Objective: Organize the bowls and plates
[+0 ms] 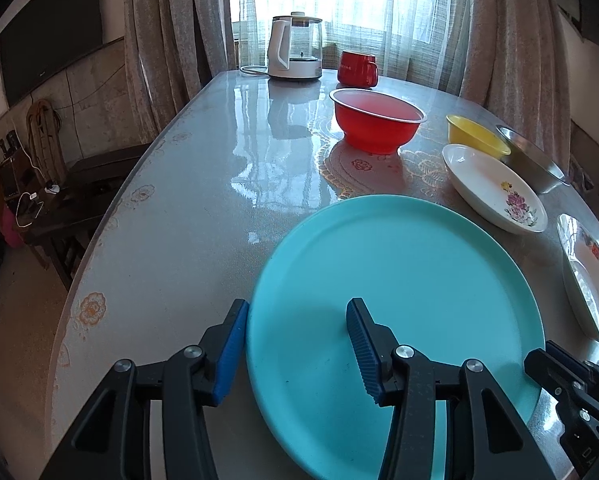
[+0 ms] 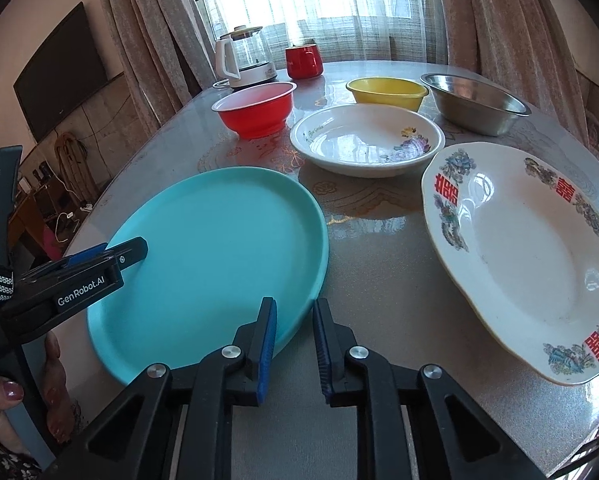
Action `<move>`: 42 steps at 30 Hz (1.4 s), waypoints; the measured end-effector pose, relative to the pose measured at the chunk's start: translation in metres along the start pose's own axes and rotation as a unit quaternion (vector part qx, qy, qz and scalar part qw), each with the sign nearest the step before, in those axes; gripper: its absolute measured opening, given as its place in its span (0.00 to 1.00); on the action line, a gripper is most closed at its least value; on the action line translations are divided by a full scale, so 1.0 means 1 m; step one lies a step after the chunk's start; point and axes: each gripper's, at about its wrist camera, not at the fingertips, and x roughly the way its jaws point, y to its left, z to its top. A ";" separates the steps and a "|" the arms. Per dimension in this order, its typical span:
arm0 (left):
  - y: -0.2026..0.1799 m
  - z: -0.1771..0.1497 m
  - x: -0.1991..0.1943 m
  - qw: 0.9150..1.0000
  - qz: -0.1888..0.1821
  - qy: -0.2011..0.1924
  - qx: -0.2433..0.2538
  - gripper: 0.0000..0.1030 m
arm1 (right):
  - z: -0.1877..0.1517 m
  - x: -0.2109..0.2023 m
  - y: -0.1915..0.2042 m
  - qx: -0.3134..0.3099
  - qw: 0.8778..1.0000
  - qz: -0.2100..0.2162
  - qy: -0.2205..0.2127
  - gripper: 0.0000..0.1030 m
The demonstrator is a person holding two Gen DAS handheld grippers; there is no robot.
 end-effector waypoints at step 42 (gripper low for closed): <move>-0.027 -0.021 -0.050 0.998 -0.039 -0.043 -0.029 0.92 | -0.027 -0.070 -0.057 0.038 0.997 0.024 -0.064 0.42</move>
